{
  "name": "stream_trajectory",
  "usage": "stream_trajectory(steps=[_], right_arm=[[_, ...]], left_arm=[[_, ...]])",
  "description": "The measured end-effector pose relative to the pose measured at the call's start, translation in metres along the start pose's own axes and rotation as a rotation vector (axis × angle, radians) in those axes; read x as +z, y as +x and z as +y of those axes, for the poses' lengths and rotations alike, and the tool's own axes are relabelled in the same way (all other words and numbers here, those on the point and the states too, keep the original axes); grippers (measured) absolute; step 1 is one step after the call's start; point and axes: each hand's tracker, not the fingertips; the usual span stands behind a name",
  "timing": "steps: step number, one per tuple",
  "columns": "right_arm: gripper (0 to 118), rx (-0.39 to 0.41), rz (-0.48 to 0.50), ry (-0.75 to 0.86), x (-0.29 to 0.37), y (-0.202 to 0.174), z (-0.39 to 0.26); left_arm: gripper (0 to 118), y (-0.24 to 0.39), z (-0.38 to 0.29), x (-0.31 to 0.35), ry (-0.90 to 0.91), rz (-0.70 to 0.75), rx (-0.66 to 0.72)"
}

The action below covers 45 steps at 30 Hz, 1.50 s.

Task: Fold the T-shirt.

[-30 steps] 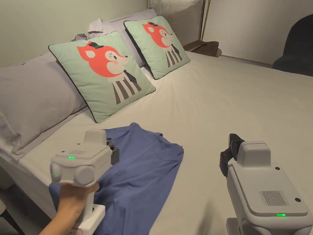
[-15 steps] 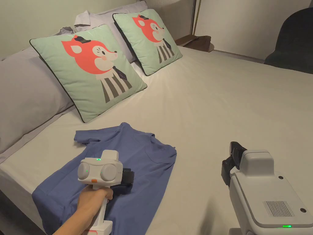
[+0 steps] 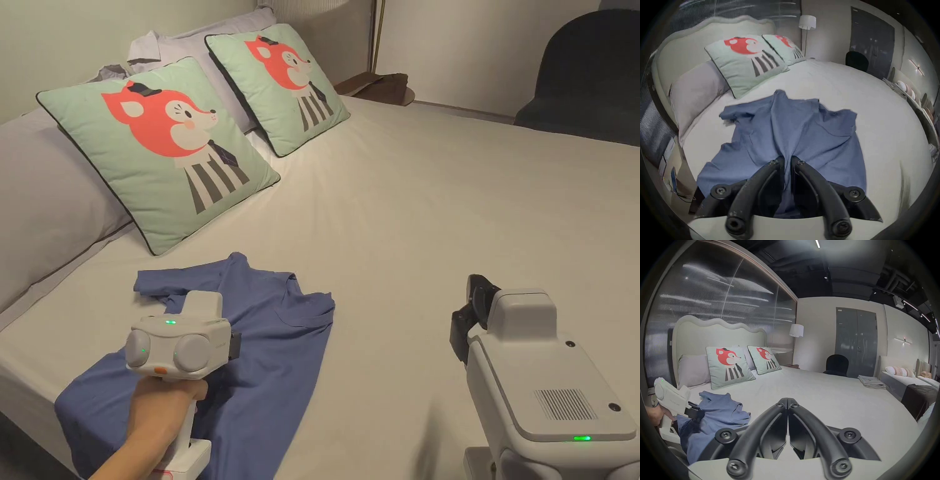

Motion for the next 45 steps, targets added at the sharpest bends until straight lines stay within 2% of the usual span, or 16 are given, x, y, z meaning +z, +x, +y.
stream_trajectory(steps=[4,10,20,25,33,38,43,45], right_arm=[[0,-0.007,-0.012,0.025,0.01,0.01,0.006],[0,-0.02,-0.049,0.059,0.027,0.035,0.016],[0,-0.026,-0.187,0.112,0.071,0.099,0.027],[0,-0.025,-0.291,0.13,0.098,0.14,0.029],[0,-0.017,-0.433,0.129,0.136,0.194,0.024],[0,-0.033,-0.494,0.122,0.149,0.216,0.017],[0,-0.041,-0.521,0.102,0.155,0.225,0.008],[0,-0.041,-0.525,0.092,0.155,0.226,0.004]], left_arm=[[3,-0.002,0.027,0.021,0.087,-0.075,0.069],[3,0.03,0.069,0.073,0.228,-0.227,0.055],[3,0.141,0.141,0.146,0.433,-0.499,-0.064],[3,0.207,0.158,0.159,0.459,-0.622,-0.121],[3,0.308,0.154,0.156,0.412,-0.808,-0.216],[3,0.349,0.128,0.135,0.346,-0.857,-0.274],[3,0.389,0.053,0.111,0.157,-0.915,-0.299],[3,0.396,0.026,0.089,0.045,-0.936,-0.267]])
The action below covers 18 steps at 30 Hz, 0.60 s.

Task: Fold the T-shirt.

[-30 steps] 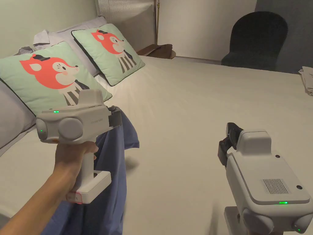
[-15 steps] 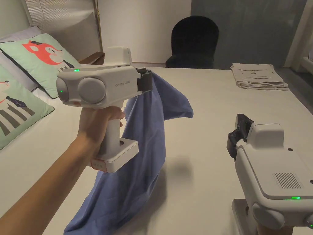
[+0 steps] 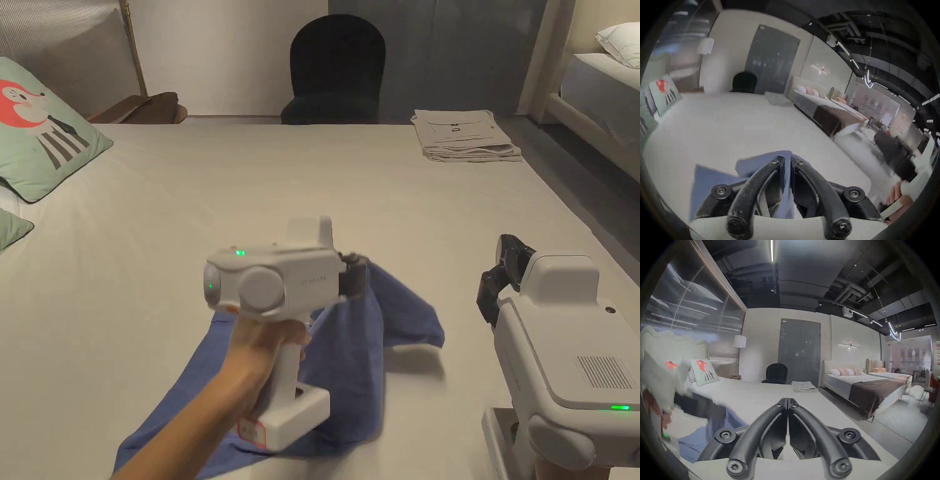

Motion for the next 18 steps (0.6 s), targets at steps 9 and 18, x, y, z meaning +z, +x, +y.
stream_trajectory(steps=[9,18], right_arm=[[0,0.005,0.003,-0.049,-0.002,-0.001,-0.016],[0,0.009,0.005,-0.063,-0.001,-0.004,-0.016]], left_arm=[[3,-0.009,-0.111,-0.056,-0.299,0.102,-0.004],[35,0.007,-0.094,-0.034,-0.246,0.147,-0.02]])
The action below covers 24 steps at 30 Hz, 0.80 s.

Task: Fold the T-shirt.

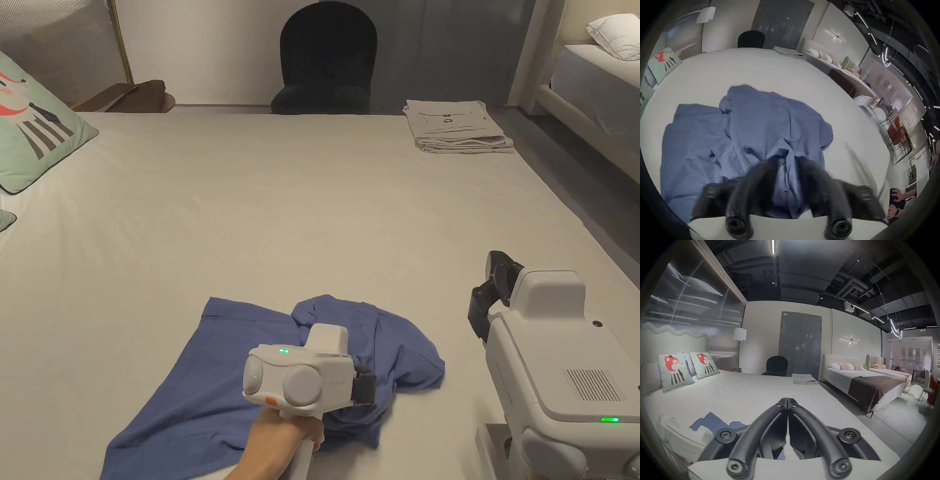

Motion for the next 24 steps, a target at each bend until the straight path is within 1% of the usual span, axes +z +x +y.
stream_trajectory(steps=[2,3,4,5,6,10,15,20,24], right_arm=[[0,0.0,0.002,0.006,0.002,-0.003,0.003],[0,0.002,0.003,0.008,0.002,-0.004,0.004],[0,0.003,0.005,0.01,0.003,-0.005,0.005],[0,0.003,0.007,0.014,0.005,-0.007,0.007],[0,0.004,0.007,0.016,0.006,-0.009,0.008],[0,-0.009,0.017,0.032,0.011,-0.016,0.015],[0,-0.002,0.034,0.049,0.015,-0.027,0.022],[0,-0.002,0.051,0.061,0.016,-0.038,0.025],[0,0.006,0.066,0.065,0.016,-0.045,0.026]], left_arm=[[94,0.002,0.006,0.017,0.041,0.012,-0.011],[112,0.002,0.008,0.03,0.086,-0.005,-0.009],[107,0.003,0.011,0.041,0.148,0.041,-0.022],[110,0.003,0.016,0.053,0.163,0.008,-0.026],[110,-0.01,0.025,0.051,0.174,0.028,-0.035],[109,-0.023,0.037,0.096,0.344,0.109,-0.073],[109,-0.054,0.046,0.145,0.569,0.255,-0.078],[109,-0.077,0.035,0.179,0.772,0.396,-0.075],[108,-0.095,0.022,0.19,0.843,0.479,-0.086]])
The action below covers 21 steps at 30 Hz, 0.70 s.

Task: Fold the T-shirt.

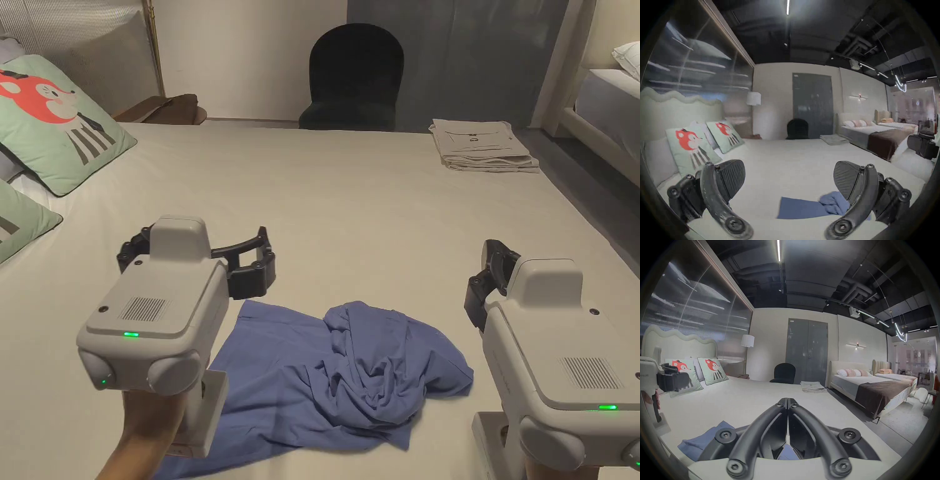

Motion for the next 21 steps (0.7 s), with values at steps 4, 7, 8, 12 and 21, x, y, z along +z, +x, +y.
stream_trajectory(steps=[4,7,8,12,21], right_arm=[[0,-0.002,0.01,0.001,-0.001,-0.004,0.0],[0,-0.002,0.014,0.0,-0.002,-0.005,0.0],[0,-0.003,0.014,0.0,-0.002,-0.006,0.0],[0,-0.003,0.017,0.0,-0.002,-0.006,0.0],[0,-0.001,0.008,-0.004,-0.003,-0.003,-0.001]], left_arm=[[89,-0.012,-0.006,0.007,0.005,-0.036,-0.028],[8,-0.01,-0.01,0.006,0.005,0.028,-0.074],[0,-0.011,-0.011,0.007,0.007,0.014,-0.067],[0,-0.013,-0.011,0.006,-0.017,0.003,-0.024],[0,-0.022,-0.021,-0.007,-0.17,0.05,-0.035]])
